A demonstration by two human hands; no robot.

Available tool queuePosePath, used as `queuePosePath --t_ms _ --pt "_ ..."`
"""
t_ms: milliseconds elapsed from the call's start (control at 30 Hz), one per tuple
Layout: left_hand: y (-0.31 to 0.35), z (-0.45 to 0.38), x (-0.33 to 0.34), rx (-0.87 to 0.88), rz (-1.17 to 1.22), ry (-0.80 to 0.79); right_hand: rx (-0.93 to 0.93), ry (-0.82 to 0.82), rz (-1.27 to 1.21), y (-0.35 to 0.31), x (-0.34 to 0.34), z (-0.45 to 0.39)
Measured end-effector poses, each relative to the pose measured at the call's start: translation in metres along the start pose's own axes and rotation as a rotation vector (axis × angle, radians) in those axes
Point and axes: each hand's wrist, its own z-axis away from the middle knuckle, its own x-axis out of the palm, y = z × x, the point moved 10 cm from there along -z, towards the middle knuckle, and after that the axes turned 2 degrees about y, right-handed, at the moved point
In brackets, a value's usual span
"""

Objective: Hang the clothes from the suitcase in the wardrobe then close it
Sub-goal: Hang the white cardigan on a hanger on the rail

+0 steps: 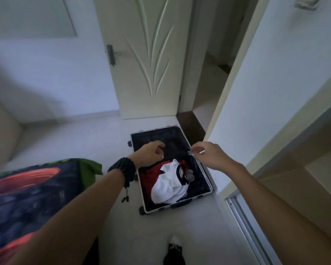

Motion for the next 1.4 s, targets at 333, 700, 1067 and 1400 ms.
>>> queuePosePath --t_ms 333,700,1067,1400 --pt "-0.146 -0.229 0.122 -0.244 0.065 -0.098 0.374 -0.136 -0.066 0.235 0.118 -0.198" --pt "-0.44 -0.513 0.404 -0.19 -0.029 -0.269 0.555 -0.263 -0.075 0.568 0.468 -0.393" --pt "-0.53 -0.555 0.409 -0.214 -0.023 -0.12 0.412 0.016 -0.115 0.604 0.486 -0.428" --pt "-0.149 -0.451 0.296 0.234 -0.182 -0.567 0.498 0.175 -0.654 0.388 0.145 -0.288"
